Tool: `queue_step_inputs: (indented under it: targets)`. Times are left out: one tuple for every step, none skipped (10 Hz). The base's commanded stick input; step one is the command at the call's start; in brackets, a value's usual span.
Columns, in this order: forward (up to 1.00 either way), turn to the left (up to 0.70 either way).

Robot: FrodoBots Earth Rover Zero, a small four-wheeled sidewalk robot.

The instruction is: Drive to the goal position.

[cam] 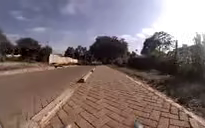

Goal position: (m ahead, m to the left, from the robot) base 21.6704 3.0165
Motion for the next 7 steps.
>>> queue_step_inputs:
  targets:
    - [0.70, 0.00]
    - [0.70, 0.00]
    - [0.70, 0.00]
    - [0.70, 0.00]
    - [0.70, 0.00]
    - [0.70, 0.00]
    - [0.70, 0.00]
